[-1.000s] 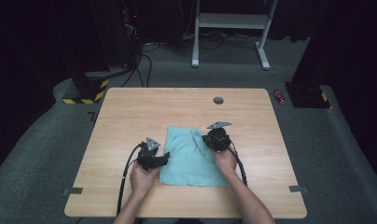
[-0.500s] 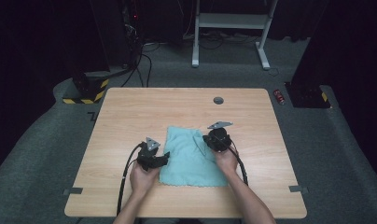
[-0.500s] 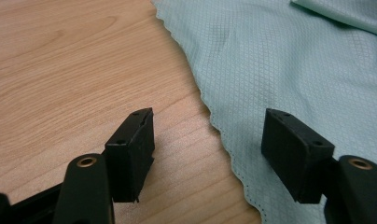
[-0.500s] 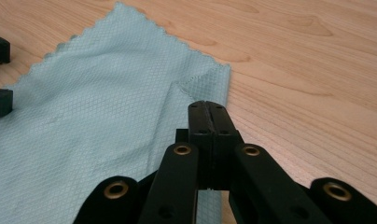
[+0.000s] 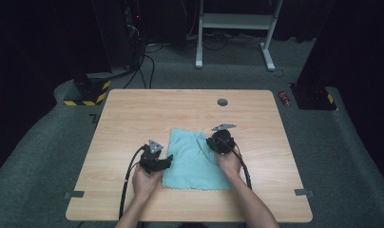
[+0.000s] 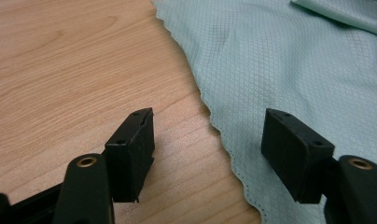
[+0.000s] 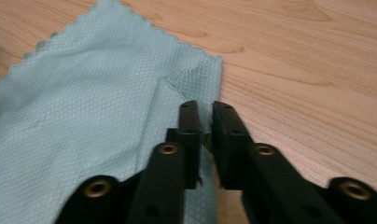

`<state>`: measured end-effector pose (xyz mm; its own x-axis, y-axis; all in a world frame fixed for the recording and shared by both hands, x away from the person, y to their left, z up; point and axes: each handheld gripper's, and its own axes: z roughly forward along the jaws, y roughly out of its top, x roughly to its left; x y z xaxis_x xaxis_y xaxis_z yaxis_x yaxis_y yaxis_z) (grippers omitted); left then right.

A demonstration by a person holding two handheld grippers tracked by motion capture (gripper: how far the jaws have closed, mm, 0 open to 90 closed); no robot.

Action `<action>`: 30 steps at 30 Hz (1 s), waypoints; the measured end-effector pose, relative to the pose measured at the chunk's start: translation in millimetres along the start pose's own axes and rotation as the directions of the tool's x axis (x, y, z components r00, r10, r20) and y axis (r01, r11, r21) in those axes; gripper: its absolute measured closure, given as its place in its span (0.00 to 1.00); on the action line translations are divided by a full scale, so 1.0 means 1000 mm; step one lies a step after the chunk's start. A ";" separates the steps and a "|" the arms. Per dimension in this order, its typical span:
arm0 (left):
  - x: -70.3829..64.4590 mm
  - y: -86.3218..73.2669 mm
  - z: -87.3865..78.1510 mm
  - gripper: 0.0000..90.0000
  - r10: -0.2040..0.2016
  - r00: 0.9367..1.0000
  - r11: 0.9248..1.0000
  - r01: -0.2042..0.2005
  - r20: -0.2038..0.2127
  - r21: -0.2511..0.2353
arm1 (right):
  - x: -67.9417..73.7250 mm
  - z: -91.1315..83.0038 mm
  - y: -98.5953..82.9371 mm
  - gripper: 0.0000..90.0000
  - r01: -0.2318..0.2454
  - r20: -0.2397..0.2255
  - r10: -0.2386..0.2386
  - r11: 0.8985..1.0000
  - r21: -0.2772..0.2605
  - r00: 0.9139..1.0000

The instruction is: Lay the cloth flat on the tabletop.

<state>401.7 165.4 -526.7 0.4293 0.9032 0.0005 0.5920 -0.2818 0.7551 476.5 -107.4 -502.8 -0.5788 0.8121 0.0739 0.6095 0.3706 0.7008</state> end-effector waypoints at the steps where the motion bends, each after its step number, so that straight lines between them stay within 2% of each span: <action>1: 0.000 0.000 0.000 0.39 0.000 1.000 1.000 0.000 0.000 0.000 | 0.001 -0.001 0.001 0.98 0.015 0.004 -0.015 1.000 -0.008 1.000; 6: 0.000 0.000 0.000 0.39 0.000 1.000 1.000 0.000 0.000 0.000 | 0.004 -0.008 0.003 0.99 0.057 0.013 -0.057 0.998 -0.034 0.998; 14: 0.000 0.000 0.000 0.39 0.000 1.000 1.000 0.000 0.000 0.000 | -0.014 -0.018 0.003 0.99 0.004 0.041 -0.002 0.999 -0.048 0.999; 19: 0.000 0.000 0.000 0.39 0.000 1.000 1.000 0.000 0.000 0.000 | -0.025 -0.022 0.009 1.00 0.009 0.094 -0.005 0.999 -0.037 0.996; 21: 0.000 0.000 0.000 0.39 0.000 1.000 1.000 0.000 0.000 0.000 | -0.028 -0.023 0.009 1.00 -0.002 0.099 0.005 0.999 -0.033 0.995; 22: 0.000 0.000 0.000 0.39 0.000 1.000 1.000 0.000 0.000 0.000 | -0.034 -0.021 0.007 1.00 -0.011 0.122 0.012 1.000 -0.009 0.992; 23: 0.000 0.000 0.000 0.39 0.000 1.000 1.000 0.000 0.000 0.000 | -0.034 -0.021 0.007 1.00 -0.011 0.122 0.012 1.000 -0.009 0.992; 24: 0.000 0.000 0.000 0.39 0.000 1.000 1.000 0.000 0.001 0.000 | -0.041 -0.020 0.006 1.00 -0.017 0.143 0.016 1.000 0.004 0.990; 26: 0.000 0.000 0.000 0.39 -0.001 1.000 1.000 0.001 0.001 0.001 | -0.044 -0.020 0.006 1.00 -0.022 0.152 0.021 1.000 0.007 0.988; 27: 0.000 0.000 0.000 0.39 0.001 1.000 1.000 -0.001 0.000 0.000 | -0.049 -0.021 0.007 1.00 -0.031 0.176 0.028 0.999 0.011 0.984; 30: 0.000 0.000 0.000 0.39 -0.001 1.000 1.000 0.001 0.000 -0.001 | -0.053 -0.020 0.008 1.00 -0.032 0.199 0.029 0.999 0.013 0.980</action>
<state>401.8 165.3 -526.7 0.4289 0.9034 -0.0005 0.5919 -0.2806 0.7556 501.6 -156.3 -487.2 -0.4419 0.8958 -0.0485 0.6348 0.3504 0.6887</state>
